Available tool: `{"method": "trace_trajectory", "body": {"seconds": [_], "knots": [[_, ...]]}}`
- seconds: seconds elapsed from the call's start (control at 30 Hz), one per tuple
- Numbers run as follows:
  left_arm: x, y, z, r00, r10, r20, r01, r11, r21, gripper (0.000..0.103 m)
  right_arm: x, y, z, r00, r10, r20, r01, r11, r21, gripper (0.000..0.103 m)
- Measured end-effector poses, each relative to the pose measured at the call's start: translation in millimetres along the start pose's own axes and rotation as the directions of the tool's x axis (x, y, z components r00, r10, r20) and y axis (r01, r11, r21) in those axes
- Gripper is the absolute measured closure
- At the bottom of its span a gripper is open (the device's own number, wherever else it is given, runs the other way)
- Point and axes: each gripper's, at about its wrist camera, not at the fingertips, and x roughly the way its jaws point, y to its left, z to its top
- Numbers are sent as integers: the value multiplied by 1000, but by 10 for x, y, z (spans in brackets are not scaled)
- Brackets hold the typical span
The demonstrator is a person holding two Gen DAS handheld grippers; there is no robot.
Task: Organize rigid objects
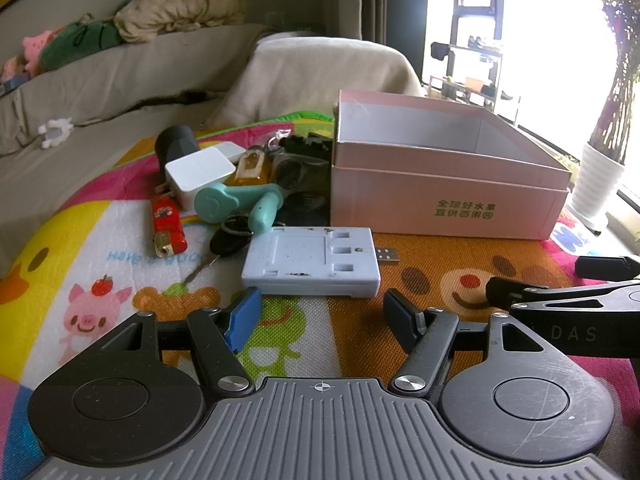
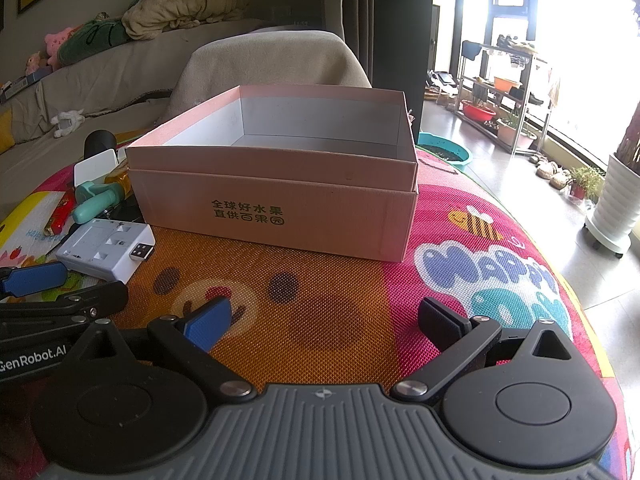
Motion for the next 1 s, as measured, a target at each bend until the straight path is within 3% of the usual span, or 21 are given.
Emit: {"method": "trace_trajectory", "body": {"seconds": [1.0], "knots": [[16, 11, 5, 1000, 3, -1, -3, 1000, 4, 30, 58, -15, 114, 996, 22, -88, -25, 999, -30, 0]]}}
